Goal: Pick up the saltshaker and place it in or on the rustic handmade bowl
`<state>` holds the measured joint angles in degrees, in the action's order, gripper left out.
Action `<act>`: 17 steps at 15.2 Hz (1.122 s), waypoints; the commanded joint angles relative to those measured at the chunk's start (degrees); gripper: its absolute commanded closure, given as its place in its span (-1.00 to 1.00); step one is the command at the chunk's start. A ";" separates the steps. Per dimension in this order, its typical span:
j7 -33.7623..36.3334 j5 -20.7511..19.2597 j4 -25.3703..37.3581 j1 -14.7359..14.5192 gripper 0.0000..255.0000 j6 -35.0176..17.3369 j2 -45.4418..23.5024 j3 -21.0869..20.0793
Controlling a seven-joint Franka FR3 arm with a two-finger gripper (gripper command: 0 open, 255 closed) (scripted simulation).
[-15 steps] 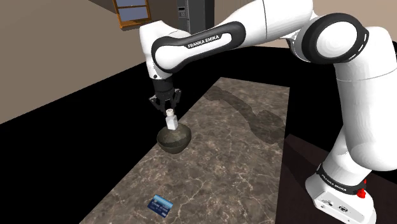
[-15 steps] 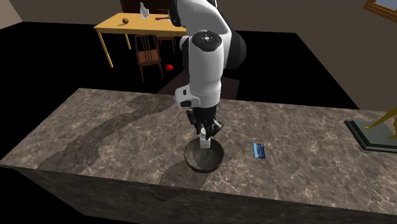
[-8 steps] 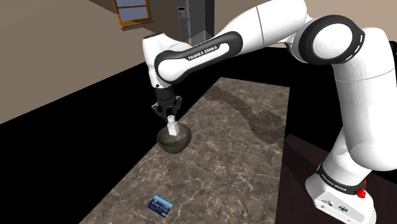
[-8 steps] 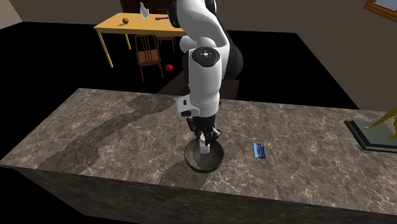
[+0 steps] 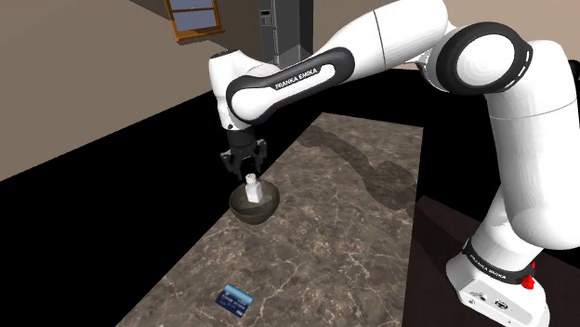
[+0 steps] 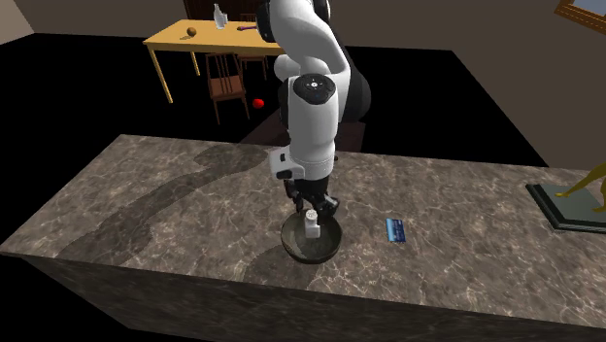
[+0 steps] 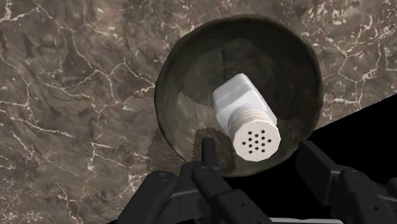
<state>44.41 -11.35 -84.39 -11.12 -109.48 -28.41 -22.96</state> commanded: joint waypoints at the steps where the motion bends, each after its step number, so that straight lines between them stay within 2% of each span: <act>1: 0.00 0.00 0.00 0.00 -1.00 0.00 0.00 0.00; 5: 0.00 0.00 0.00 0.00 -1.00 0.00 0.00 0.00; 9: -0.54 0.59 5.96 -0.42 -1.00 6.77 0.95 -0.35; 17: -0.54 0.59 5.96 -0.42 -1.00 6.77 0.95 -0.35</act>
